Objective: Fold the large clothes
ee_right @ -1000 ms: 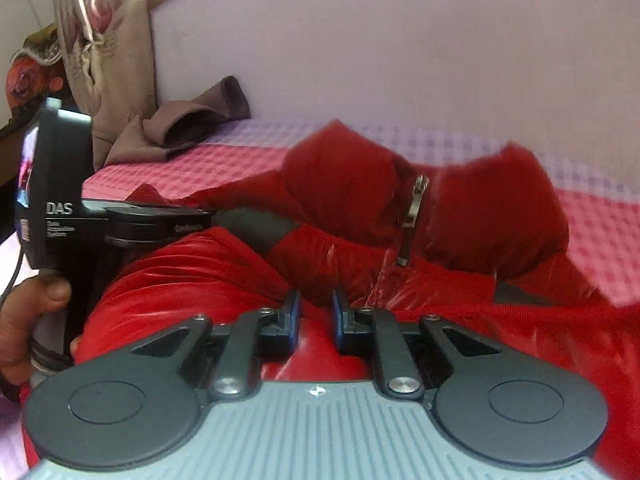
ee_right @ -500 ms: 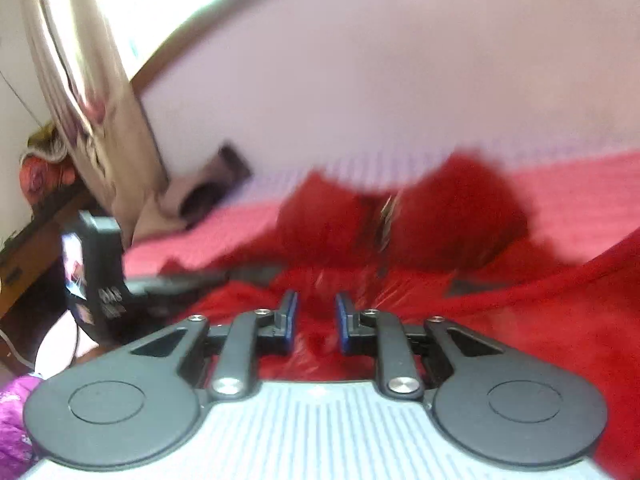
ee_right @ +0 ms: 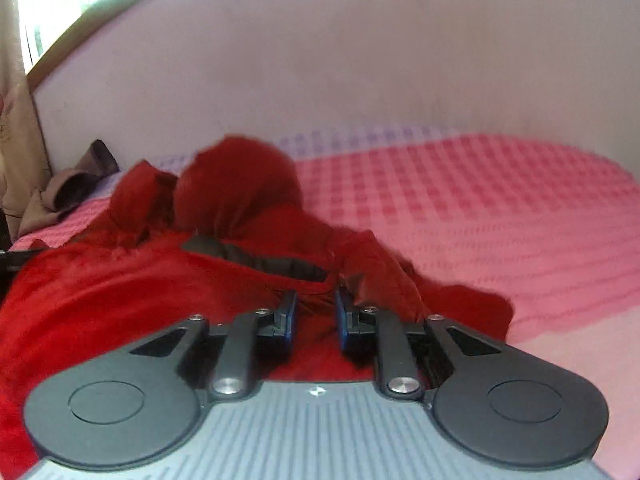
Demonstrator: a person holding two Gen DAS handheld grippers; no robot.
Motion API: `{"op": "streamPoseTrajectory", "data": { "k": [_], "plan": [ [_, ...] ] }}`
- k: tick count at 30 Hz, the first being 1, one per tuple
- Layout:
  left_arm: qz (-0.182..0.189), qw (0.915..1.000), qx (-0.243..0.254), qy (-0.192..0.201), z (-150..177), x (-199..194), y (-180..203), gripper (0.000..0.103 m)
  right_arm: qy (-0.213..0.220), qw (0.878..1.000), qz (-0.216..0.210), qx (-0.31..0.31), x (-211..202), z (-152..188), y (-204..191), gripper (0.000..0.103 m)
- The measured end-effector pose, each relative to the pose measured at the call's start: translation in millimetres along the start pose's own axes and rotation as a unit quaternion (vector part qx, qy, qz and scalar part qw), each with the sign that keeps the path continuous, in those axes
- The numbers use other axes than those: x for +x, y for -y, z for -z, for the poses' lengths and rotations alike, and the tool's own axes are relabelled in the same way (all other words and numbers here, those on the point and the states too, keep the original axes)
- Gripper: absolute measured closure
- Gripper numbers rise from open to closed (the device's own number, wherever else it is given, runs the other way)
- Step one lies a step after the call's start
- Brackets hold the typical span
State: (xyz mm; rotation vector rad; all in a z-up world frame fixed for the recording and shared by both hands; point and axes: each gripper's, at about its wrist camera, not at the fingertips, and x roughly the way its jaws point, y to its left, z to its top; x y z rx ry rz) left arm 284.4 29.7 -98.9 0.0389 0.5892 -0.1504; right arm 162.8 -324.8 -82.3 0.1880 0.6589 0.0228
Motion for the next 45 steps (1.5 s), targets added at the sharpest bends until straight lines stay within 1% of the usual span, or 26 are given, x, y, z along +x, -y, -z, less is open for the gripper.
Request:
{"op": "streamPoseTrajectory", "data": {
  "k": [3,6,10,14,16,18,20,22,23,24,25,26,27,28,29,31,32,35,37,39,40,41,42,43,44,45],
  "plan": [
    [0.001,1.0,-0.001,0.0,0,0,0,0.092,0.005,1.0,-0.01,0.008,3,9,7,0.085],
    [0.002,1.0,-0.003,-0.001,0,0,0,0.092,0.013,1.0,-0.007,-0.003,5,12,3,0.085],
    [0.009,0.9998,-0.016,0.0,-1,0,-3,0.091,0.027,1.0,-0.011,0.002,3,17,6,0.085],
    [0.019,0.9993,-0.033,-0.001,-2,-1,-5,0.09,0.032,0.999,-0.005,-0.003,1,18,3,0.085],
    [0.017,0.9994,-0.029,-0.006,-4,-1,-3,0.09,0.035,0.999,0.001,-0.01,0,19,0,0.085],
    [0.027,0.9992,-0.028,-0.008,-6,-4,-5,0.088,0.037,0.999,0.009,-0.02,0,19,-3,0.085],
    [0.042,0.9987,-0.028,-0.005,-10,-14,-12,0.081,0.038,0.999,0.014,-0.026,0,19,-6,0.085],
    [0.064,0.9973,-0.034,0.01,-18,-33,-23,0.063,0.039,0.999,0.015,-0.027,0,19,-6,0.085],
    [0.076,0.9963,-0.037,0.015,-22,-41,-29,0.058,0.039,0.999,0.015,-0.027,-1,19,-6,0.085],
    [0.08,0.9959,-0.038,0.019,-27,-52,-36,0.034,0.04,0.999,0.014,-0.026,-1,19,-6,0.085],
    [0.071,0.9962,-0.04,0.029,-31,-63,-43,0.008,0.04,0.999,0.012,-0.023,-1,19,-5,0.085],
    [0.061,0.9961,-0.044,0.047,-33,-75,-53,0.001,0.04,0.999,0.011,-0.022,-2,19,-4,0.085],
    [0.054,0.9952,-0.044,0.069,-34,-87,-64,0.001,0.041,0.999,0.011,-0.021,-2,19,-4,0.085],
    [0.051,0.9948,-0.04,0.079,-36,-95,-75,0.001,0.042,0.999,0.011,-0.021,-3,20,-4,0.085],
    [0.056,0.9949,-0.035,0.076,-39,-99,-84,0.001,0.042,0.999,0.011,-0.021,-3,20,-5,0.085],
    [0.083,0.9951,-0.028,0.046,-38,-100,-104,0.001,0.042,0.999,0.011,-0.02,-3,20,-5,0.085],
    [0.088,0.9954,-0.024,0.028,-34,-98,-111,0.002,0.043,0.999,0.011,-0.021,-3,20,-4,0.085],
    [0.11,0.9937,-0.013,-0.022,-16,-89,-124,0.008,0.044,0.999,0.013,-0.022,-4,20,-5,0.085],
    [0.132,0.9899,-0.014,-0.051,-1,-80,-132,0.016,0.045,0.999,0.015,-0.025,-4,20,-6,0.085],
    [0.156,0.9848,-0.026,-0.072,11,-71,-137,0.016,0.045,0.999,0.017,-0.026,-4,20,-6,0.085],
    [0.172,0.9812,-0.04,-0.078,15,-66,-142,0.017,0.046,0.998,0.017,-0.026,-4,20,-7,0.085],
    [0.192,0.9759,-0.058,-0.085,20,-62,-148,0.017,0.046,0.998,0.018,-0.028,-4,20,-7,0.085],
    [0.221,0.9678,-0.074,-0.095,23,-57,-152,0.017,0.046,0.998,0.019,-0.029,-4,20,-7,0.085],
    [0.252,0.9573,-0.087,-0.111,25,-50,-156,0.018,0.046,0.998,0.021,-0.03,-4,20,-8,0.085],
    [0.284,0.944,-0.102,-0.132,29,-44,-159,0.019,0.046,0.998,0.022,-0.031,-4,20,-8,0.085],
    [0.305,0.936,-0.113,-0.135,33,-40,-162,0.018,0.046,0.998,0.023,-0.032,-4,20,-9,0.085]
  ]
}}
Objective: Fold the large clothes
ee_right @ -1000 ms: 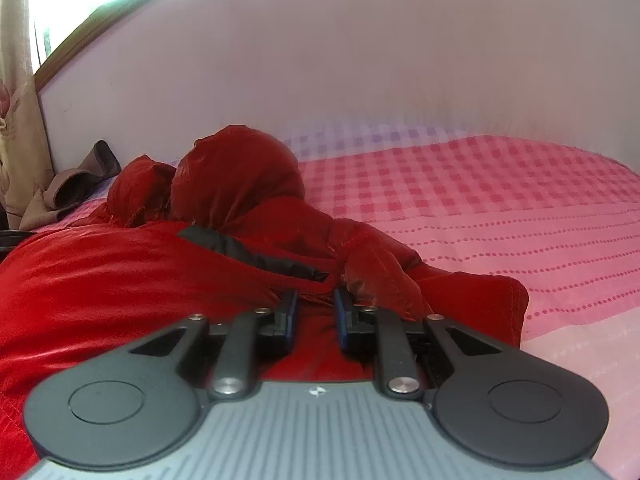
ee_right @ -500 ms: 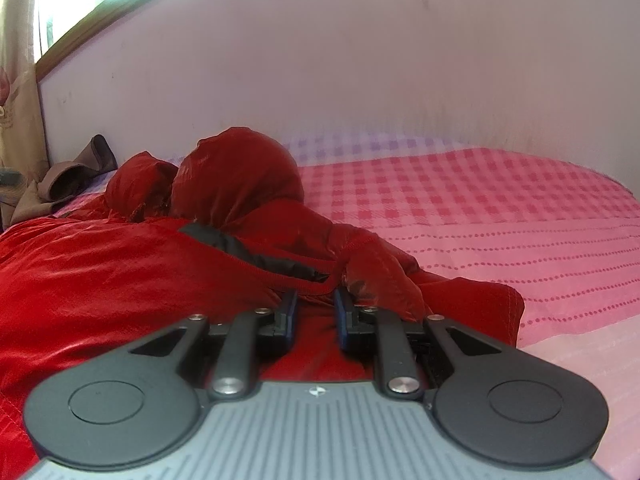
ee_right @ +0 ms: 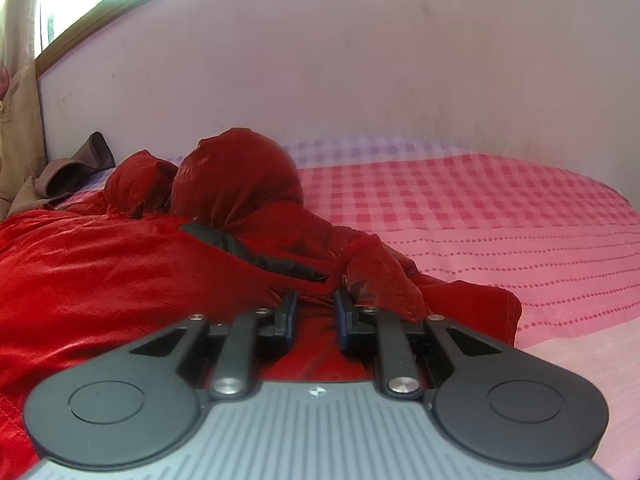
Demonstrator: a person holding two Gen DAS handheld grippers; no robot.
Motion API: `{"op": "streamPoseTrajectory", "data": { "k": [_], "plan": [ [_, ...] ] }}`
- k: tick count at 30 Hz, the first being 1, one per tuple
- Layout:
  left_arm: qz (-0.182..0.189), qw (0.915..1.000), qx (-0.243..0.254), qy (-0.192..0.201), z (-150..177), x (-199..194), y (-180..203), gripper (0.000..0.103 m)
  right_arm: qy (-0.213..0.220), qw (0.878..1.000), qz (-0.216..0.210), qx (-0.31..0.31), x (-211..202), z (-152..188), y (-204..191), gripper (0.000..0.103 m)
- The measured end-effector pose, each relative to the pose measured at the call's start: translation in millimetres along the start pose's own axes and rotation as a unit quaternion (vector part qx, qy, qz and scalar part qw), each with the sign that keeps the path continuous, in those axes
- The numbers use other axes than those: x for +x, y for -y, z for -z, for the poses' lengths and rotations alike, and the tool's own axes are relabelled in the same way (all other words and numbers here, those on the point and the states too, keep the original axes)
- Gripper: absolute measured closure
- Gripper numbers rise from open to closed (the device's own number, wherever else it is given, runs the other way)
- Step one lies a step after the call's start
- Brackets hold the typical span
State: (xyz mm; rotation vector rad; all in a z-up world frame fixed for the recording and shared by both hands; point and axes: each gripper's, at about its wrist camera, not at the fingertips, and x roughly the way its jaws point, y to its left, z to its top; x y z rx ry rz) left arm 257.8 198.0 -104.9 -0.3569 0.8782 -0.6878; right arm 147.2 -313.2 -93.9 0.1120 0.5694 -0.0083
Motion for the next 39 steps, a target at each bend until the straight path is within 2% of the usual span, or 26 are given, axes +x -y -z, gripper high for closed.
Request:
{"op": "streamPoseTrajectory", "data": {
  "k": [3,5,6,9,12,16,19,21,24,25,29,33,35,39],
  "plan": [
    [0.022,0.9997,0.01,0.005,2,4,-2,0.02,0.001,1.0,0.003,-0.003,0,0,-1,0.085],
    [0.036,0.9994,-0.001,0.001,5,8,0,0.049,0.001,1.0,0.006,-0.005,-1,0,-2,0.085],
    [0.039,0.9991,-0.014,-0.002,9,10,1,0.055,0.002,1.0,0.007,-0.007,-1,0,-3,0.085],
    [0.018,0.9989,-0.021,0.038,20,7,9,0.065,0.004,1.0,0.014,-0.014,-1,0,-5,0.084],
    [0.019,0.994,-0.078,0.075,31,0,10,0.075,0.006,1.0,0.019,-0.018,-2,0,-7,0.084],
    [0.007,0.9865,-0.123,0.107,39,-6,16,0.077,0.006,1.0,0.011,-0.008,-4,-1,-3,0.084],
    [-0.011,0.987,-0.111,0.116,39,-8,26,0.078,0.007,1.0,0.008,-0.001,-18,-11,-4,0.082],
    [-0.012,0.9863,-0.118,0.115,39,-9,25,0.078,0.034,0.999,-0.006,-0.022,-43,-22,-15,0.082],
    [-0.018,0.9861,-0.117,0.116,40,-11,27,0.078,0.076,0.993,-0.073,-0.055,-87,-44,-42,0.083],
    [-0.021,0.986,-0.117,0.118,39,-12,28,0.078,0.078,0.99,-0.096,-0.072,-96,-50,-56,0.083],
    [-0.029,0.9845,-0.123,0.121,38,-20,36,0.079,0.044,0.975,-0.155,-0.154,-94,-56,-106,0.089],
    [-0.038,0.9852,-0.113,0.124,32,-34,53,0.082,-0.023,0.964,-0.152,-0.219,-57,-43,-128,0.094],
    [-0.039,0.9858,-0.102,0.128,29,-43,69,0.082,-0.041,0.963,-0.141,-0.226,-40,-34,-126,0.096],
    [-0.031,0.9867,-0.082,0.137,18,-59,114,0.082,-0.057,0.972,-0.157,-0.166,-13,-26,-114,0.097]
  ]
}}
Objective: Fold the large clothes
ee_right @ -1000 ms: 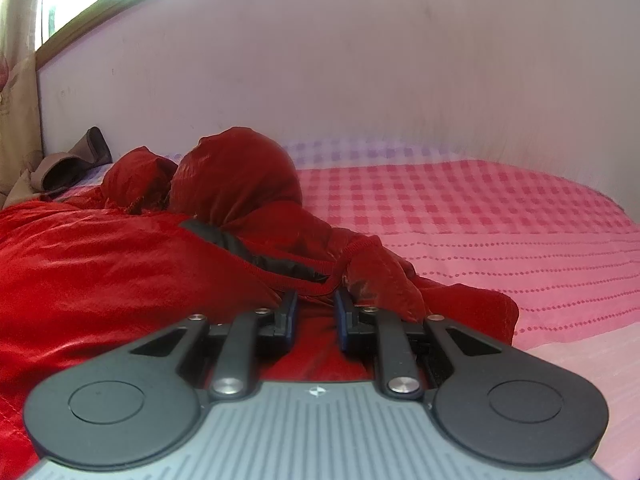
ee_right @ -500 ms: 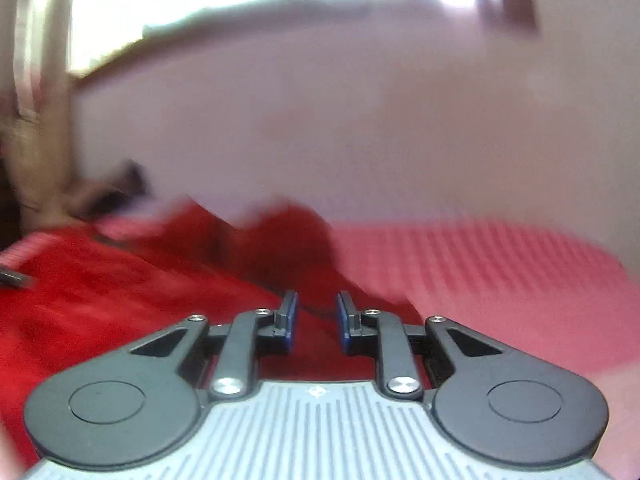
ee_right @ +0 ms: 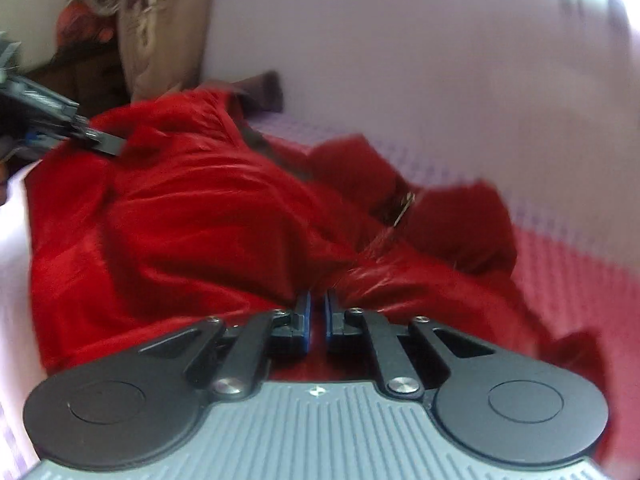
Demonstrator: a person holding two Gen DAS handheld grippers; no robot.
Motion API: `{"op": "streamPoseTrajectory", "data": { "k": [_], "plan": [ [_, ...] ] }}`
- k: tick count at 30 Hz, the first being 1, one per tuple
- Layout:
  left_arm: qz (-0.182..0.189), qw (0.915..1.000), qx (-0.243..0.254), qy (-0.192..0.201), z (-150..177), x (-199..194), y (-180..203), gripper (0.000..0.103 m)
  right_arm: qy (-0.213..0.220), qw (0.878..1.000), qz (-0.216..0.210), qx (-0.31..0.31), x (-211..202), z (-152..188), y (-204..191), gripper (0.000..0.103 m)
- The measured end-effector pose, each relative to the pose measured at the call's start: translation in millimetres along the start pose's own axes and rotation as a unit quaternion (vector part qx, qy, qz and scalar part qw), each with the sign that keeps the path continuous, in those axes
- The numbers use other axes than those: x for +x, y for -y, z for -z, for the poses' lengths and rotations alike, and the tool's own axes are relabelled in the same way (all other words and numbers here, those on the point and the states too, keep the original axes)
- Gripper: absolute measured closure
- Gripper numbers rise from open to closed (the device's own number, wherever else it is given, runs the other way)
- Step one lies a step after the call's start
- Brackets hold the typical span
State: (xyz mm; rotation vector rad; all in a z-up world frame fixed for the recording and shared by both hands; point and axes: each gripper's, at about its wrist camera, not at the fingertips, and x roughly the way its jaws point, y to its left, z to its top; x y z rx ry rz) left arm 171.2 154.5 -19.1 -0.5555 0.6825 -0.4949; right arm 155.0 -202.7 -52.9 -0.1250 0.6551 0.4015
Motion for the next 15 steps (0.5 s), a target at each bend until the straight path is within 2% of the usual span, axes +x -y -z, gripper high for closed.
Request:
{"op": "streamPoseTrajectory", "data": {
  "k": [4,7,12,15],
  "plan": [
    [0.021,0.9995,0.021,0.007,2,-7,55,0.082,0.008,0.995,-0.036,0.088,17,6,17,0.098],
    [0.045,0.9984,0.034,0.008,9,-1,99,0.082,0.005,0.982,-0.071,0.175,24,14,40,0.098],
    [0.082,0.9928,0.088,-0.002,36,27,173,0.082,0.015,0.956,-0.117,0.267,25,29,67,0.1],
    [0.097,0.9896,0.107,-0.006,55,46,200,0.081,0.021,0.94,-0.142,0.308,24,35,83,0.1]
  ]
}}
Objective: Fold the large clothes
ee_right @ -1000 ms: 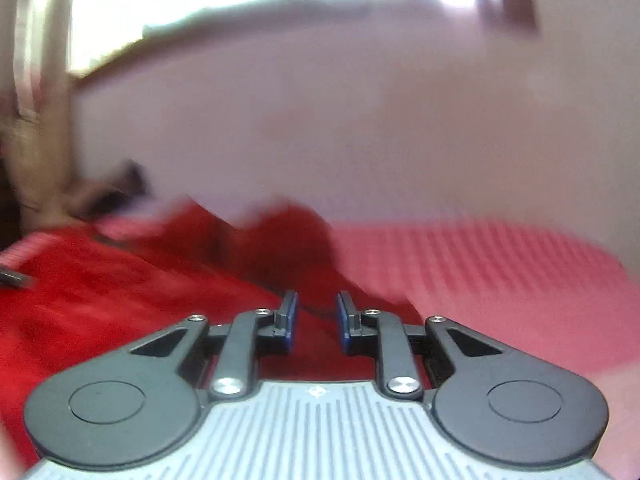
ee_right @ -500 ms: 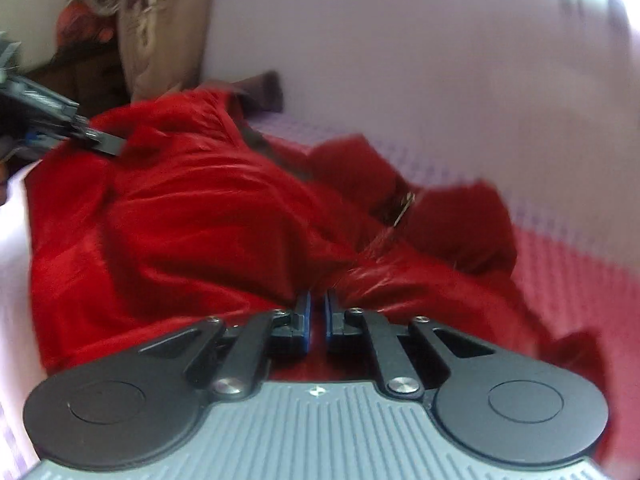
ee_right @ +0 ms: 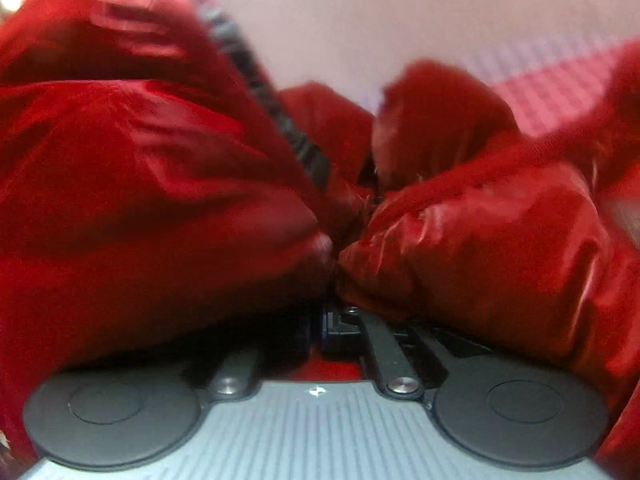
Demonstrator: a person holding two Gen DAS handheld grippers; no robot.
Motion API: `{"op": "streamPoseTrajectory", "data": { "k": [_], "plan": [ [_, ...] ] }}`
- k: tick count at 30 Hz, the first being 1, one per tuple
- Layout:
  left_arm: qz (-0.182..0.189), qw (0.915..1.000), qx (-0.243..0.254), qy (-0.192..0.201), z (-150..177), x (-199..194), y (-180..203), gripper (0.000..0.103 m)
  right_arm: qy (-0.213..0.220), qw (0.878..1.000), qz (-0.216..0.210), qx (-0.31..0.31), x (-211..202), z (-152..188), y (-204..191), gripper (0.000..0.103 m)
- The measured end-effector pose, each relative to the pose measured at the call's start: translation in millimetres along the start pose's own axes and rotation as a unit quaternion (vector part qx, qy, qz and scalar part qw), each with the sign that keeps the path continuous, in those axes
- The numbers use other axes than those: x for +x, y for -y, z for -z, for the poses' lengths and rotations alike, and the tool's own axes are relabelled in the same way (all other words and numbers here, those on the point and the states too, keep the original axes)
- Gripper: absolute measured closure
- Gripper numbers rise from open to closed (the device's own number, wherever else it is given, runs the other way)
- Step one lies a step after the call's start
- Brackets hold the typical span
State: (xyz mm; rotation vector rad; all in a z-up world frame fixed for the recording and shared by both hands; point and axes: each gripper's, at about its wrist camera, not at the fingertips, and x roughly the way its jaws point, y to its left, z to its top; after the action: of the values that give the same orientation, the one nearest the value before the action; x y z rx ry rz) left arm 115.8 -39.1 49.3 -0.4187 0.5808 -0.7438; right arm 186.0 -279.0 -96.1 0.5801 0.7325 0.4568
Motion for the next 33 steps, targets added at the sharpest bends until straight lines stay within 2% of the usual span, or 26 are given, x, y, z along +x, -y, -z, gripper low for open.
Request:
{"op": "streamPoseTrajectory", "data": {
  "k": [3,8,12,15,16,18,20,22,26,28,29,30,31,32,33],
  "plan": [
    [0.012,0.9997,0.02,0.004,11,18,15,0.081,0.005,0.998,-0.032,0.044,-12,-3,17,0.1],
    [0.031,0.9988,0.038,0.008,32,31,29,0.081,0.012,0.997,-0.046,0.066,-63,-6,36,0.097],
    [0.042,0.9981,0.044,-0.004,49,53,38,0.081,0.045,0.996,-0.046,0.062,-124,-2,58,0.095],
    [0.048,0.997,0.061,-0.003,69,67,47,0.079,0.09,0.992,-0.037,0.085,-172,0,80,0.094],
    [0.047,0.9964,0.071,-0.001,76,72,52,0.079,0.109,0.988,-0.039,0.098,-188,-1,88,0.09],
    [0.046,0.9945,0.094,0.002,87,82,61,0.078,0.141,0.983,-0.033,0.115,-219,-4,99,0.077],
    [0.048,0.9935,0.104,0.004,99,91,67,0.076,0.151,0.981,-0.026,0.114,-235,-9,98,0.041],
    [0.044,0.9915,0.122,0.007,109,98,75,0.076,0.147,0.983,-0.024,0.103,-241,-16,89,0.025],
    [0.037,0.9879,0.15,0.013,125,105,89,0.074,0.122,0.99,-0.014,0.074,-236,-32,66,0.015],
    [0.032,0.9847,0.17,0.02,132,109,97,0.068,0.103,0.993,-0.002,0.049,-223,-43,50,0.015],
    [0.03,0.9837,0.176,0.023,131,113,100,0.066,0.096,0.995,0.015,0.028,-219,-46,39,0.019],
    [0.024,0.982,0.185,0.03,133,111,102,0.061,0.088,0.995,0.041,-0.002,-208,-50,31,0.03],
    [0.023,0.9807,0.191,0.033,134,108,103,0.059,0.076,0.995,0.065,-0.028,-202,-55,28,0.062],
    [0.03,0.9799,0.194,0.036,134,102,103,0.057,0.067,0.993,0.087,-0.046,-196,-57,26,0.068],
    [0.043,0.9799,0.191,0.035,132,93,101,0.05,0.064,0.992,0.093,-0.053,-199,-56,24,0.072]
  ]
}}
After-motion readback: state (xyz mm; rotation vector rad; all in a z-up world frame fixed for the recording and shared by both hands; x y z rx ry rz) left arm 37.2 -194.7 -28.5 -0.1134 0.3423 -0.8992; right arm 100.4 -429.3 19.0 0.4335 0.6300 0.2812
